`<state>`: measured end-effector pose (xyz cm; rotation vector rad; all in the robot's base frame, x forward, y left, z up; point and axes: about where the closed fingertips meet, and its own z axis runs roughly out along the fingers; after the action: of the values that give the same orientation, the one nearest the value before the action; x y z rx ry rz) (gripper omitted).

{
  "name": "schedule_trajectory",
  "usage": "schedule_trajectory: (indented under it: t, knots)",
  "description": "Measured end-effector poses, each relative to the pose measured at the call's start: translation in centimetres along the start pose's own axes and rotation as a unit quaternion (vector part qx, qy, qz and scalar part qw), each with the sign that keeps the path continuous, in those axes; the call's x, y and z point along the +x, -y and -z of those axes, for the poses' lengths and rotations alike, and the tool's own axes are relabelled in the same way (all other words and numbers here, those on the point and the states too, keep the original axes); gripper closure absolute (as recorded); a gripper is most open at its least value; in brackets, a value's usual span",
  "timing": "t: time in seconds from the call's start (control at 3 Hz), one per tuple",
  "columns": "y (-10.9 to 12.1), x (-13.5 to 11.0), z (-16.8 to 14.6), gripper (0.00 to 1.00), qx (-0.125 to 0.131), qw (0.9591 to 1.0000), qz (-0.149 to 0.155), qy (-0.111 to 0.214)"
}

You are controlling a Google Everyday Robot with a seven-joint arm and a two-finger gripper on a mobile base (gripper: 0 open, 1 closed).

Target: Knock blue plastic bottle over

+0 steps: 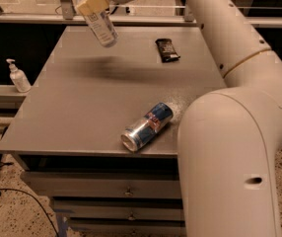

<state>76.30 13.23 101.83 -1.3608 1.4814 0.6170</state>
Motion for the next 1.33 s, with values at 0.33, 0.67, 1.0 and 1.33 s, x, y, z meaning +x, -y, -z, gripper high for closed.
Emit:
schedule_trajectory:
  t: [0.33, 0.67, 1.0, 1.33]
  knots:
    - [-1.5, 1.9, 2.1, 1.00, -0.034, 0.9961, 0.016, -0.080]
    - [-4.3, 4.8, 2.4, 1.00, -0.088, 0.9801, 0.034, -0.174]
    - [-8.0, 7.7, 2.9, 1.00, -0.156, 0.9480, 0.053, -0.272]
    - [-10.4, 9.1, 2.5, 1.00, -0.186, 0.9256, 0.064, -0.323]
